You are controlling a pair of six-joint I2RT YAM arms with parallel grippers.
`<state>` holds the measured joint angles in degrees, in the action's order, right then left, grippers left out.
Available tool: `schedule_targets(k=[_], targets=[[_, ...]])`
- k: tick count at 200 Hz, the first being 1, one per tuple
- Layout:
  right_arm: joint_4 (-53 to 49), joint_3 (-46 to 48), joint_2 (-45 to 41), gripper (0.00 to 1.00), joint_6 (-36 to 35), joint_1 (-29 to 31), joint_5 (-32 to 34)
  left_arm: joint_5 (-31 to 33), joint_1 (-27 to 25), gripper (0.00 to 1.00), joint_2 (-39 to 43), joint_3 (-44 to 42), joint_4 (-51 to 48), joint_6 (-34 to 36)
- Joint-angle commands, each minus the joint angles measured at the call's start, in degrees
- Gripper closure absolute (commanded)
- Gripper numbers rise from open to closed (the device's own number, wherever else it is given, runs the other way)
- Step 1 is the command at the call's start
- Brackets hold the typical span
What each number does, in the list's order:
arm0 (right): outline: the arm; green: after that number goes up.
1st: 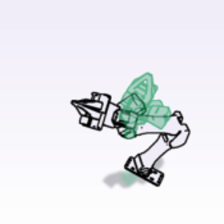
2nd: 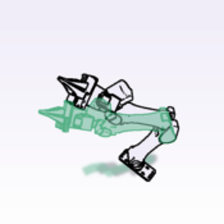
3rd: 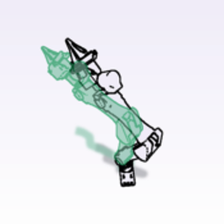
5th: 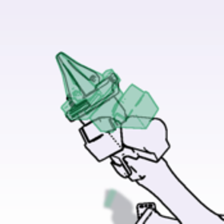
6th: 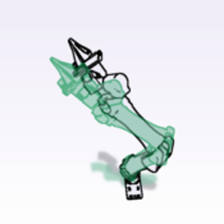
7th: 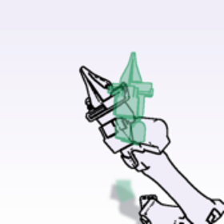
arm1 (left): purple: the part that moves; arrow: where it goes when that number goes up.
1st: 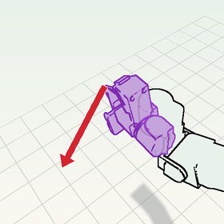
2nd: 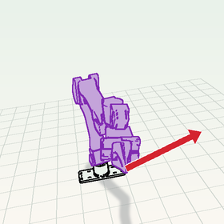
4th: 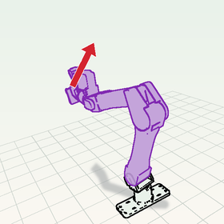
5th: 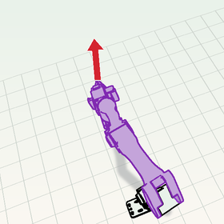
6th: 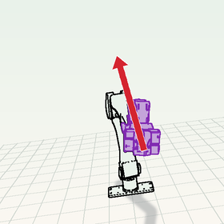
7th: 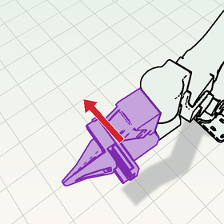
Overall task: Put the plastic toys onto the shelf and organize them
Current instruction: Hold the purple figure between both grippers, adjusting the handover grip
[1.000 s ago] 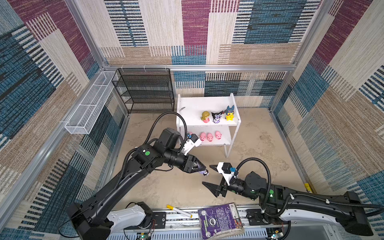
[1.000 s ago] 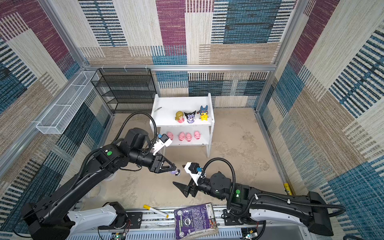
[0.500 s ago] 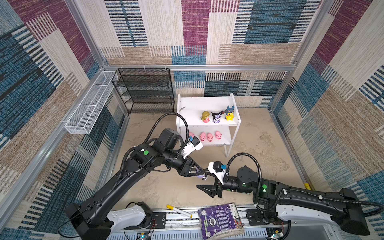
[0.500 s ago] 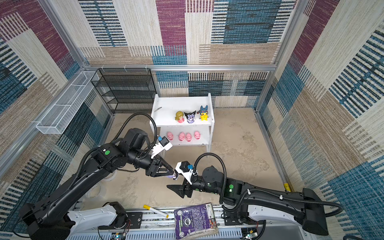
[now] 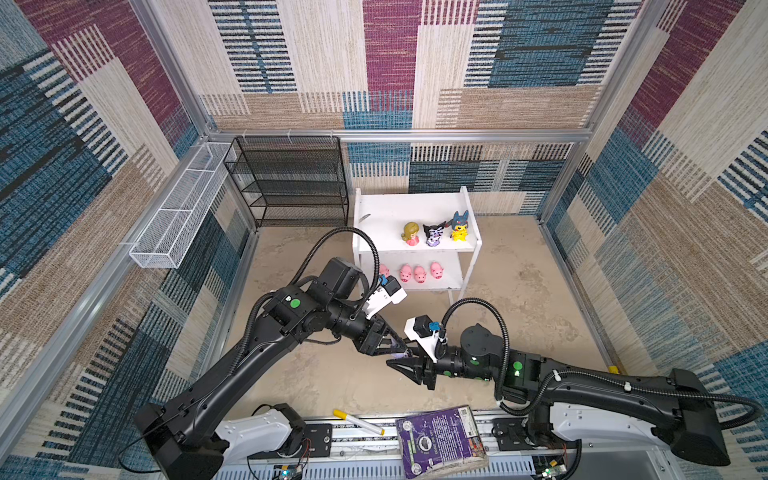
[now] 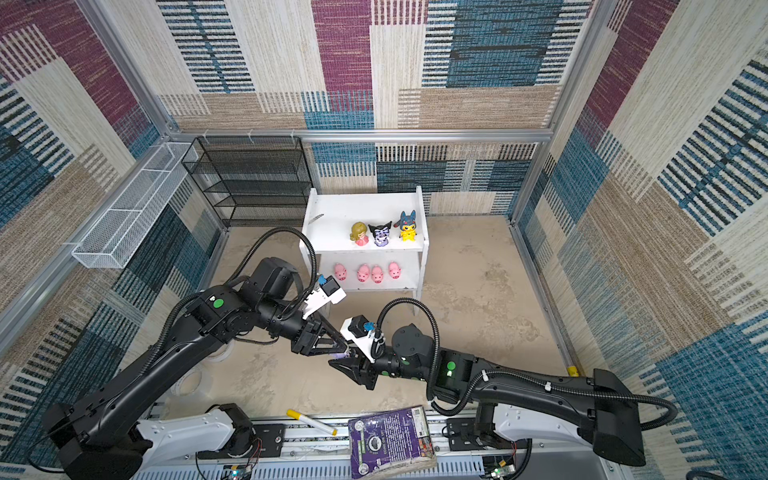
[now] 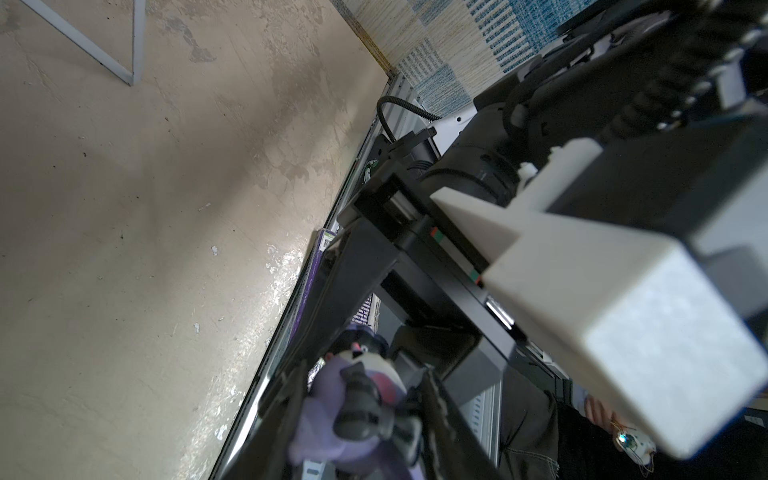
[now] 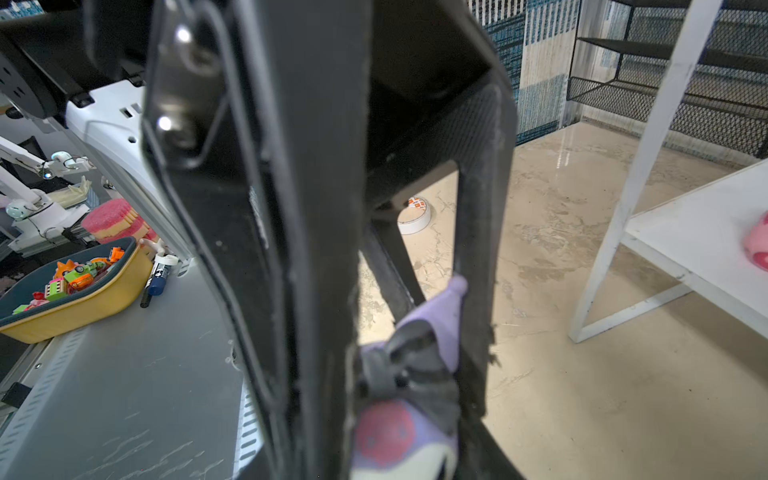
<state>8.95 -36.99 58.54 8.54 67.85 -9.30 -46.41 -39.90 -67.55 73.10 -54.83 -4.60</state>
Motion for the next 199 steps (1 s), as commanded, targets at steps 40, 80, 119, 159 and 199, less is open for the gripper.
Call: schedule_targets(k=[40, 80, 119, 159, 199], targets=[[-4.4, -2.0, 0.0, 0.57, -0.5, -1.0, -5.0, 0.4, 0.0, 0.67, -0.7, 1.4, -2.8, 4.6], [-5.6, -2.6, -0.3, 0.62, -1.2, -1.5, -6.9, -0.2, 0.0, 0.68, -0.7, 1.7, -3.1, 5.1], [-3.5, -2.1, -0.1, 0.74, -0.7, -1.7, -7.5, -0.4, 0.0, 0.59, -0.5, 1.2, -2.3, 4.9], [-0.4, -1.4, 0.3, 0.79, -0.3, -1.6, 0.0, 4.2, 0.7, 0.13, 1.9, -2.9, 3.8, -4.6], [2.7, -1.1, 1.7, 0.81, -1.3, -1.6, 10.9, 8.0, 0.8, 0.22, 3.6, -5.4, 5.0, -13.6]])
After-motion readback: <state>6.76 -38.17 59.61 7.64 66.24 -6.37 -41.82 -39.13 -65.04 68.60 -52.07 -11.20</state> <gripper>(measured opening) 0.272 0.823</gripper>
